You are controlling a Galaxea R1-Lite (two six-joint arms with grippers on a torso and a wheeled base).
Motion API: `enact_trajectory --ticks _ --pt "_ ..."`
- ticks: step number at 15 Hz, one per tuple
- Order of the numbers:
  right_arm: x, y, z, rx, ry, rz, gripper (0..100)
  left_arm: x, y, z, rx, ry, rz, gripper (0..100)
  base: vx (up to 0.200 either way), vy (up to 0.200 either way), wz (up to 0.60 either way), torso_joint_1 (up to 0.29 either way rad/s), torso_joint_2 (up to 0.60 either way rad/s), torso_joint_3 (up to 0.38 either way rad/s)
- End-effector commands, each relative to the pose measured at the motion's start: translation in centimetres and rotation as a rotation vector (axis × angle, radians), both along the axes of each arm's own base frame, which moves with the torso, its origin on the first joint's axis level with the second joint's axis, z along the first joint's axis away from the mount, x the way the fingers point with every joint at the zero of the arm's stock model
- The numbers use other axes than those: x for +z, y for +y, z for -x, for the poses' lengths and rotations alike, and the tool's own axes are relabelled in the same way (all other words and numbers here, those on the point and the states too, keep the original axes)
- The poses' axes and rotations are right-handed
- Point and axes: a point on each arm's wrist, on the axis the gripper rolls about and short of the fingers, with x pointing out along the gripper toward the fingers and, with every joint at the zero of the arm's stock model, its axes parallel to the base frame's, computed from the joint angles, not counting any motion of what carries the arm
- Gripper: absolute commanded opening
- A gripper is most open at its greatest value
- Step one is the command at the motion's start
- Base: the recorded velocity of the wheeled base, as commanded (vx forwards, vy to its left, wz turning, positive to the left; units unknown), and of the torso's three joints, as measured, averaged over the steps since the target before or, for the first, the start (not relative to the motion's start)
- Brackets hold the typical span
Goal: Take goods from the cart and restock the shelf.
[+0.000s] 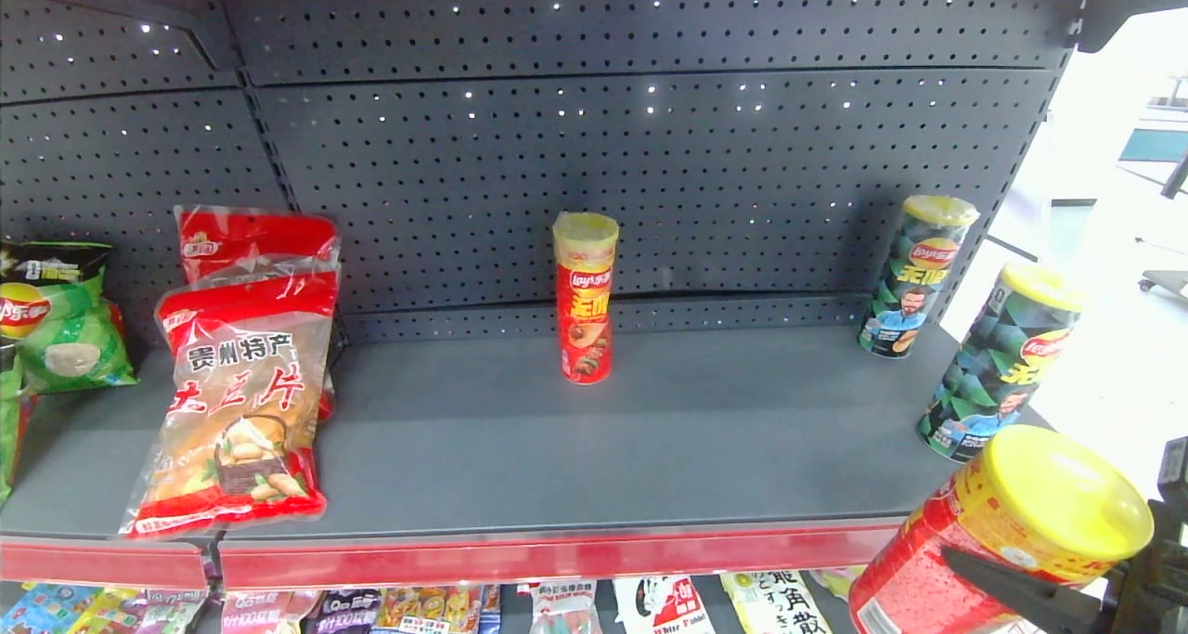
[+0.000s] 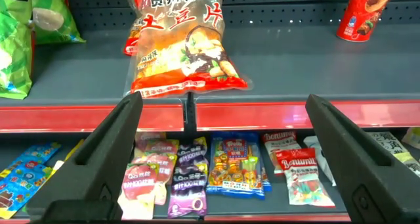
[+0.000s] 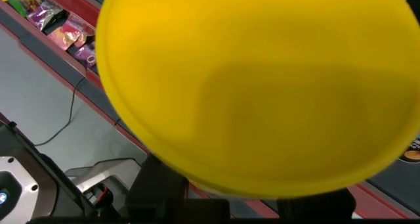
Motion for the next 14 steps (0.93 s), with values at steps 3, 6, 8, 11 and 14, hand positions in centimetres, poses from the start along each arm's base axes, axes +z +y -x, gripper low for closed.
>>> enact_trajectory --ticks 3,6,8,11,14 --pt "-0.14 -0.02 0.03 0.0 0.004 0.003 0 0.0 0.0 -0.01 0.001 0.001 0.0 100 0.133 0.0 0.0 -0.002 0.0 0.002" --pt "-0.46 -0.08 0.16 0.0 0.014 0.008 0 0.0 0.0 -0.01 0.001 0.001 0.005 100 0.0 0.0 0.0 0.0 0.0 0.0" --pt "-0.56 -0.08 0.17 0.002 0.018 0.009 0 0.0 0.0 -0.01 0.0 0.001 0.005 100 0.0 0.0 0.0 0.0 0.0 0.0" --pt "-0.48 -0.07 0.14 0.002 0.015 0.008 0 0.01 -0.01 -0.02 -0.002 0.002 0.002 100 0.0 0.0 0.0 0.0 0.0 0.0" --pt "-0.28 -0.02 0.05 0.002 0.01 0.005 0 -0.01 -0.13 -0.01 -0.063 0.002 -0.024 100 0.0 0.0 0.0 0.0 0.0 0.0"
